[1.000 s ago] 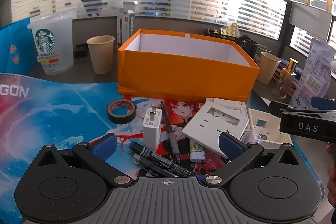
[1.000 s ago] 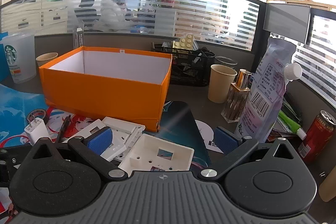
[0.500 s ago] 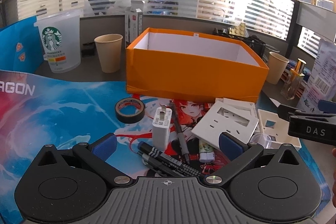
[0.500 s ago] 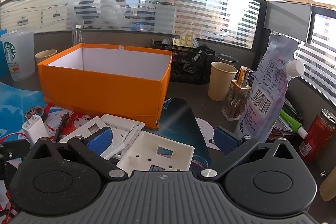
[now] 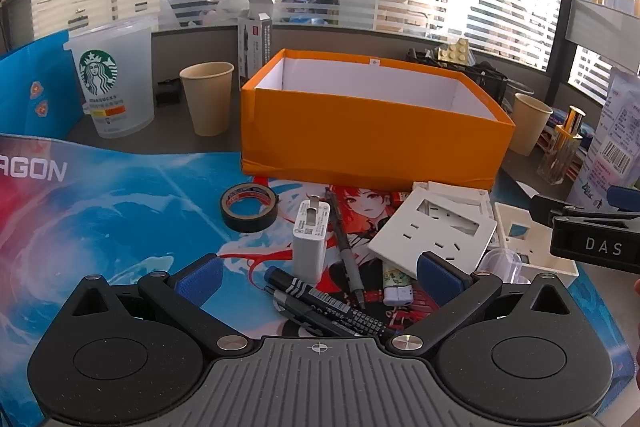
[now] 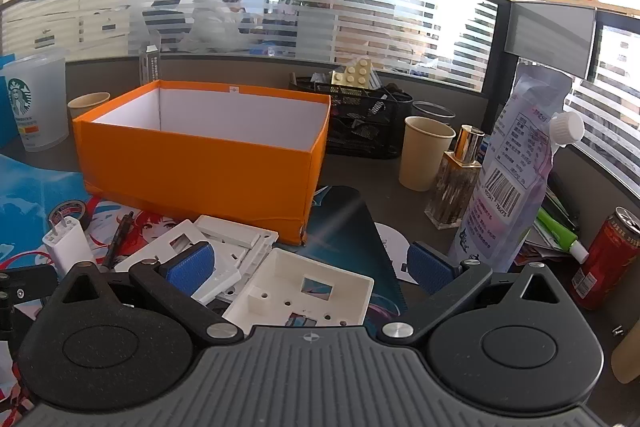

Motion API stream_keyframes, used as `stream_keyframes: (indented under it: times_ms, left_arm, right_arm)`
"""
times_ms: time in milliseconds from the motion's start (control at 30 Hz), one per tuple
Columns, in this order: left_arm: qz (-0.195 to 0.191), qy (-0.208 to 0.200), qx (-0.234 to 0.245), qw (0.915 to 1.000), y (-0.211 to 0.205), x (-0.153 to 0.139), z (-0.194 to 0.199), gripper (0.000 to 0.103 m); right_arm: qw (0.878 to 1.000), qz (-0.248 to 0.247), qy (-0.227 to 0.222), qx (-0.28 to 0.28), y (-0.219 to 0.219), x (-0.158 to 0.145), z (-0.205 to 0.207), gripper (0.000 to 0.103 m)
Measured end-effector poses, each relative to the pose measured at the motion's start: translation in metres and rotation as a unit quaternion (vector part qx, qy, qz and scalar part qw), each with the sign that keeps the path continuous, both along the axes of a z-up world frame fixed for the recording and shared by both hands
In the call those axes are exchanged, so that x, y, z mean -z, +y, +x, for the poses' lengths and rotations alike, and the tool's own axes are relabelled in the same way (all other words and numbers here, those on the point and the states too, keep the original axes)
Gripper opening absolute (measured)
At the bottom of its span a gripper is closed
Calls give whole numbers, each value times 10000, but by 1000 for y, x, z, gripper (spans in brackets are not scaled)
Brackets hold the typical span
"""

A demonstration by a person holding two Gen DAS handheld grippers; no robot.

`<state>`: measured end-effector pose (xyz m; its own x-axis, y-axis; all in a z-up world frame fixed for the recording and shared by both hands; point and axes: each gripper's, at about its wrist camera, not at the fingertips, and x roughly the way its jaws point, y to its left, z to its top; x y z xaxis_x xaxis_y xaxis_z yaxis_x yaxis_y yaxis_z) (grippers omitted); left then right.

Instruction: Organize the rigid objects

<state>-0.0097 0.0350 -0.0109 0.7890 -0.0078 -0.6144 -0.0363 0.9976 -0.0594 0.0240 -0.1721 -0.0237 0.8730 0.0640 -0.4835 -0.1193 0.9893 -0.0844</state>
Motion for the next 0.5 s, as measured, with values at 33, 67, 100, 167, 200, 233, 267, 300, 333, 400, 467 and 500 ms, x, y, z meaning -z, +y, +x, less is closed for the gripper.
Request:
stream_keyframes:
  times_ms: [33, 67, 100, 167, 200, 233, 267, 300, 333, 400, 467, 500]
  left_arm:
    - [-3, -2, -2, 10000, 0, 0, 0, 103]
    - [1, -5, -2, 10000, 0, 0, 0, 103]
    - [8, -1, -3, 10000, 0, 0, 0, 103]
    - [20, 2, -22, 10000, 1, 0, 0, 103]
    - [22, 0, -27, 10000, 1, 0, 0, 103]
    - [24, 2, -34, 10000, 2, 1, 0, 103]
    - [25, 2, -42, 10000, 4, 0, 0, 103]
    - [27, -12, -53, 10000, 5, 0, 0, 103]
    - [37, -38, -75, 10000, 6, -1, 0, 103]
    - [86, -69, -96, 9999, 11, -3, 0, 103]
    - [175, -114, -144, 9997, 20, -7, 0, 103]
    - [220, -157, -191, 9995, 25, -10, -1, 103]
  right_arm:
    - [10000, -3, -1, -1, 1, 0, 0, 103]
    - [10000, 0, -4, 0, 1, 0, 0, 103]
    - [10000, 1, -2, -2, 1, 0, 0, 103]
    - [10000, -3, -4, -2, 1, 0, 0, 103]
    - [10000, -8, -5, 0, 1, 0, 0, 103]
    - [10000, -3, -4, 2, 1, 0, -1, 103]
    - [10000, -2, -5, 3, 1, 0, 0, 103]
    - [10000, 3, -7, 6, 1, 0, 0, 103]
    - [10000, 9, -15, 3, 1, 0, -1, 103]
    - [10000, 12, -39, -10, 2, 0, 0, 103]
    - [9999, -27, -93, -85, 3, -2, -4, 103]
    - [9998, -32, -97, -147, 2, -3, -4, 103]
